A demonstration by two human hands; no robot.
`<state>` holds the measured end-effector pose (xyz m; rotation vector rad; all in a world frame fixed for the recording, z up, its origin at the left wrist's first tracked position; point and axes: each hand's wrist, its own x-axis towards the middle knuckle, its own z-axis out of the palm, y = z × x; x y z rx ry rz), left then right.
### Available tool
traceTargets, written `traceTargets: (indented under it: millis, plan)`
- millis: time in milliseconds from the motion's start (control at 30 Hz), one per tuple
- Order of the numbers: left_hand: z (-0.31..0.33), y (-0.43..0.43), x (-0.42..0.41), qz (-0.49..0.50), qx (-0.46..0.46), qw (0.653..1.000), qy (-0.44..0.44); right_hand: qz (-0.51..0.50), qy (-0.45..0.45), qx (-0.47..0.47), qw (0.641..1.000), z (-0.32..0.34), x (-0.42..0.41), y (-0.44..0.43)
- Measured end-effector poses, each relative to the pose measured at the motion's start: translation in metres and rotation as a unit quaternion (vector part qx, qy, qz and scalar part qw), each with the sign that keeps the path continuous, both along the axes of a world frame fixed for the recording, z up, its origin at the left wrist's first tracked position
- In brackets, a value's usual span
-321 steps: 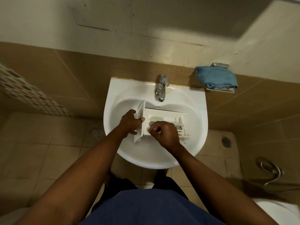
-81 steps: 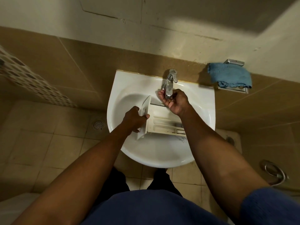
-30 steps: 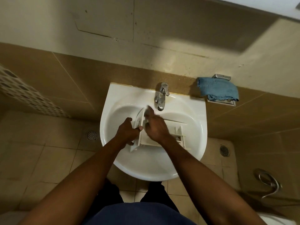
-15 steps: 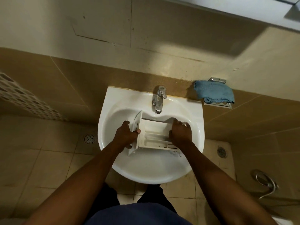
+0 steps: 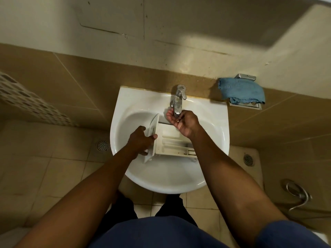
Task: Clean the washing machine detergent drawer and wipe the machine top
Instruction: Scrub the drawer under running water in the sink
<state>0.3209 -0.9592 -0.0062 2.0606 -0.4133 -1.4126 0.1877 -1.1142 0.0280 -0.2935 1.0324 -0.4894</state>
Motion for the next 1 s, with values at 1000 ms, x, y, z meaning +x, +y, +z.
traceTargets:
  millis: [1000]
  plan:
    - [0.02,-0.005,0.002,-0.02,0.007,1.0,0.022,0.431,0.278,-0.634,0.579,-0.028,-0.044,0.146]
